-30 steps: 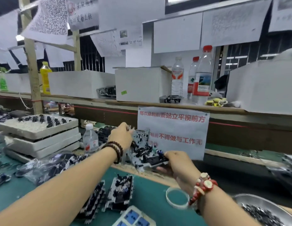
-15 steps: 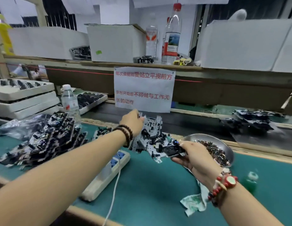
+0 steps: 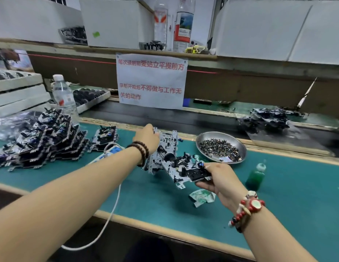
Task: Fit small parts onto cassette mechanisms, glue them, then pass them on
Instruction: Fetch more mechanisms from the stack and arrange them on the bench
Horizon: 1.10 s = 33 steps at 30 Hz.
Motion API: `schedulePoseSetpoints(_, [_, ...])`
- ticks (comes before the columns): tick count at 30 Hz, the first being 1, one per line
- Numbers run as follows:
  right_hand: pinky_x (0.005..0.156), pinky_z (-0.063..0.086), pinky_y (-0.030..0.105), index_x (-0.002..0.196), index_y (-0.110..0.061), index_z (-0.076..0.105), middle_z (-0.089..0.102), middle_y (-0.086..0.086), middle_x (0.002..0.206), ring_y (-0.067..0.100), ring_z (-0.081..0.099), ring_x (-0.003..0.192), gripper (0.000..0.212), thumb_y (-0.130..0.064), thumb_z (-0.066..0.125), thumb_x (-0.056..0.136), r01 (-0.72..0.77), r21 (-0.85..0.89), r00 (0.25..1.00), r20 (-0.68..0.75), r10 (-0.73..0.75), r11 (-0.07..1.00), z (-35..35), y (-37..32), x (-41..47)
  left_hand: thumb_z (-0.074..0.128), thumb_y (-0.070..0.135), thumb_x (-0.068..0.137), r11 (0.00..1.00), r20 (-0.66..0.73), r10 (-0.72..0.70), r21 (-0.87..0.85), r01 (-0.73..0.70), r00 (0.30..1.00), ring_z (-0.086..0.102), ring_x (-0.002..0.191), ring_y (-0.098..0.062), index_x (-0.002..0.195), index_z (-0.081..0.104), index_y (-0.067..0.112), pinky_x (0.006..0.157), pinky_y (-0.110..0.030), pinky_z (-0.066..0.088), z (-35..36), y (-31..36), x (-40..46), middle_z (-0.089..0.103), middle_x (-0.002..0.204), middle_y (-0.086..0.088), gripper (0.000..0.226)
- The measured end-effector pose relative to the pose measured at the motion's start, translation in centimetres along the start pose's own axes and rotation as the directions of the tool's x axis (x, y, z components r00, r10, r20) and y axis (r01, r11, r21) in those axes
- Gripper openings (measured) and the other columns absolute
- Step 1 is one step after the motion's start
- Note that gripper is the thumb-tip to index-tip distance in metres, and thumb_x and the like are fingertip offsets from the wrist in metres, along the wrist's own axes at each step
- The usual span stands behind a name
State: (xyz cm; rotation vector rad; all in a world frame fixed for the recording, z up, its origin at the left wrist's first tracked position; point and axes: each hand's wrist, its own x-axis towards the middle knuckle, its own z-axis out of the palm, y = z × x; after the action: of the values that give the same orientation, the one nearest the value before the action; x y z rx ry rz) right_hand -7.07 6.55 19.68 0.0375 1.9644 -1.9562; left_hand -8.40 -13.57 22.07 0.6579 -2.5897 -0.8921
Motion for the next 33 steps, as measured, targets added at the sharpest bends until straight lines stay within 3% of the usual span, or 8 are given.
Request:
schedulePoseSetpoints(3, [0.045, 0.052, 0.019, 0.113, 0.001, 0.055, 0.053, 0.018, 0.125, 0.023, 0.063, 0.078, 0.027, -0.008, 0.034, 0.100, 0.014, -0.068, 1.000, -0.024, -0.015, 0.998, -0.2, 0.6, 0.0, 0.041, 0.024, 0.098, 1.000, -0.014, -0.003, 0.004, 0.003, 1.000, 0.045, 0.072, -0.023, 0.085, 0.041, 0.012, 0.069, -0.032, 0.042, -0.1, -0.4, -0.3, 0.046, 0.076, -0.003, 0.018])
schedulePoseSetpoints(10, [0.066, 0.058, 0.033, 0.119, -0.010, 0.056, 0.051, 0.008, 0.108, 0.019, 0.060, 0.080, 0.030, -0.013, 0.033, 0.100, 0.077, -0.311, 0.994, -0.056, -0.099, 0.947, 0.7, 0.8, 0.2, 0.043, 0.026, 0.097, 1.000, 0.044, 0.020, 0.005, -0.020, 0.999, 0.042, 0.061, -0.013, 0.071, 0.037, 0.021, 0.054, -0.024, 0.035, -0.5, -1.1, -0.9, 0.046, 0.070, 0.003, 0.026])
schedulePoseSetpoints(14, [0.071, 0.058, 0.037, 0.114, -0.013, 0.056, 0.050, 0.003, 0.098, 0.018, 0.060, 0.078, 0.027, -0.014, 0.032, 0.100, 0.057, -0.309, 0.995, -0.059, -0.079, 0.949, 1.3, 0.8, 0.2, 0.044, 0.027, 0.096, 0.999, 0.128, 0.033, 0.003, -0.033, 0.991, 0.038, 0.058, -0.011, 0.071, 0.037, 0.020, 0.051, -0.023, 0.032, -1.2, -1.2, -1.0, 0.043, 0.069, 0.003, 0.027])
schedulePoseSetpoints(21, [0.060, 0.059, 0.029, 0.108, -0.012, 0.054, 0.049, 0.005, 0.102, 0.015, 0.058, 0.073, 0.024, -0.013, 0.032, 0.100, 0.032, -0.281, 0.998, -0.040, -0.045, 0.959, 0.6, 1.8, -0.1, 0.063, 0.025, 0.085, 0.978, 0.231, 0.206, -0.024, -0.206, 0.951, 0.061, 0.076, -0.021, 0.061, 0.049, 0.026, 0.067, -0.022, 0.043, -1.8, -0.9, -2.3, 0.061, 0.113, -0.016, 0.028])
schedulePoseSetpoints(23, [0.054, 0.058, 0.028, 0.107, -0.010, 0.056, 0.049, 0.004, 0.102, 0.015, 0.057, 0.075, 0.024, -0.012, 0.033, 0.100, -0.012, -0.216, 0.999, -0.035, 0.004, 0.976, 0.2, 2.6, -0.4, 0.065, 0.023, 0.083, 0.972, 0.226, 0.235, -0.027, -0.235, 0.945, 0.058, 0.099, -0.032, 0.060, 0.048, 0.027, 0.086, -0.032, 0.047, -1.7, -0.9, -3.0, 0.055, 0.119, -0.022, 0.029])
schedulePoseSetpoints(25, [0.051, 0.057, 0.027, 0.101, -0.010, 0.057, 0.052, 0.005, 0.103, 0.015, 0.056, 0.080, 0.021, -0.013, 0.036, 0.100, -0.049, -0.143, 0.999, -0.015, 0.048, 0.988, -0.1, 3.4, -0.8, 0.067, 0.026, 0.082, 0.963, 0.237, 0.268, -0.029, -0.269, 0.934, 0.045, 0.123, -0.026, 0.064, 0.049, 0.031, 0.105, -0.032, 0.035, -1.6, -1.3, -3.9, 0.045, 0.130, -0.010, 0.025])
schedulePoseSetpoints(30, [0.050, 0.055, 0.023, 0.092, -0.007, 0.057, 0.055, 0.007, 0.098, 0.014, 0.057, 0.077, 0.016, -0.015, 0.045, 0.097, -0.062, -0.080, 0.998, 0.012, 0.063, 0.995, 0.3, 4.3, -1.3, 0.064, 0.029, 0.084, 0.869, 0.243, 0.472, 0.032, -0.493, 0.847, 0.039, 0.125, -0.011, 0.080, 0.052, 0.029, 0.097, -0.016, 0.027, -0.3, -3.2, -5.7, 0.029, 0.141, 0.001, 0.012])
schedulePoseSetpoints(33, [0.052, 0.056, 0.023, 0.098, -0.001, 0.056, 0.054, 0.013, 0.103, 0.015, 0.060, 0.070, 0.018, -0.015, 0.045, 0.097, -0.075, -0.050, 0.997, 0.010, 0.075, 0.996, 0.7, 4.3, -0.9, 0.063, 0.029, 0.084, 0.813, 0.265, 0.535, 0.096, -0.574, 0.802, 0.036, 0.129, -0.011, 0.093, 0.058, 0.024, 0.102, -0.025, 0.033, 0.3, -3.6, -6.1, 0.024, 0.145, 0.000, 0.011])
